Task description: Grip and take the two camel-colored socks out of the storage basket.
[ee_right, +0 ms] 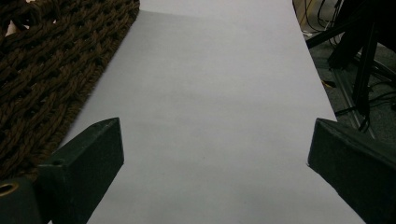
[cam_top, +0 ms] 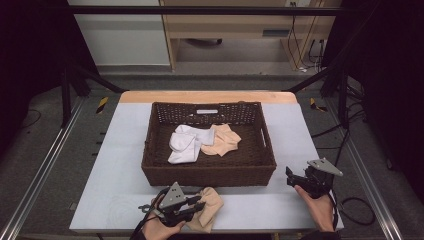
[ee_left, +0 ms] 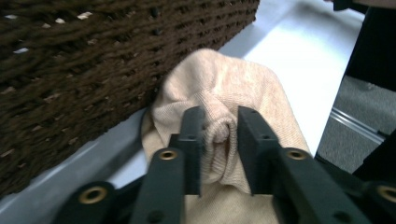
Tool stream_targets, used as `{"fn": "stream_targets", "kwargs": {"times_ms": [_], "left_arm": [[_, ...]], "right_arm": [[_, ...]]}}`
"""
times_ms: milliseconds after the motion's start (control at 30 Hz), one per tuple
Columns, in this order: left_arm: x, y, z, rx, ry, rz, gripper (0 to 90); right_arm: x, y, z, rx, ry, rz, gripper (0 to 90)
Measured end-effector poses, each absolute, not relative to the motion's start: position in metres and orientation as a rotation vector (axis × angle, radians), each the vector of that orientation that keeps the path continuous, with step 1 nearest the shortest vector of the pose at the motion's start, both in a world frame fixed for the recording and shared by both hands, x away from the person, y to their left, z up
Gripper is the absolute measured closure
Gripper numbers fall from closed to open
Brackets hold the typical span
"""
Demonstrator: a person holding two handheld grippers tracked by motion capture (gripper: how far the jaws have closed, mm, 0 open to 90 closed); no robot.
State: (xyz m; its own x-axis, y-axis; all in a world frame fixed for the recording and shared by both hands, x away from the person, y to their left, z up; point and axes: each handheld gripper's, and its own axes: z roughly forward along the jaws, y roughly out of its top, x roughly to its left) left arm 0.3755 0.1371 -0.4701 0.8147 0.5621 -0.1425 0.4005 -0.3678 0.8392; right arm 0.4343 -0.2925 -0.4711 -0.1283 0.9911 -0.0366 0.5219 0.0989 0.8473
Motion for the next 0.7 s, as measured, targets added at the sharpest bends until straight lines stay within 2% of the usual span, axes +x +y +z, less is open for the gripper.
{"fn": "stream_targets", "kwargs": {"times_ms": [333, 700], "left_arm": [[0.376, 0.159, -0.464, 1.965, 0.757, 0.219, 54.8], [0.374, 0.204, -0.463, 1.928, 0.852, 0.297, 51.0]], "right_arm": [[0.434, -0.293, -0.471, 1.491, 1.729, 0.926, 3.8], [0.434, -0.294, -0.471, 1.493, 1.724, 0.925, 3.8]]}}
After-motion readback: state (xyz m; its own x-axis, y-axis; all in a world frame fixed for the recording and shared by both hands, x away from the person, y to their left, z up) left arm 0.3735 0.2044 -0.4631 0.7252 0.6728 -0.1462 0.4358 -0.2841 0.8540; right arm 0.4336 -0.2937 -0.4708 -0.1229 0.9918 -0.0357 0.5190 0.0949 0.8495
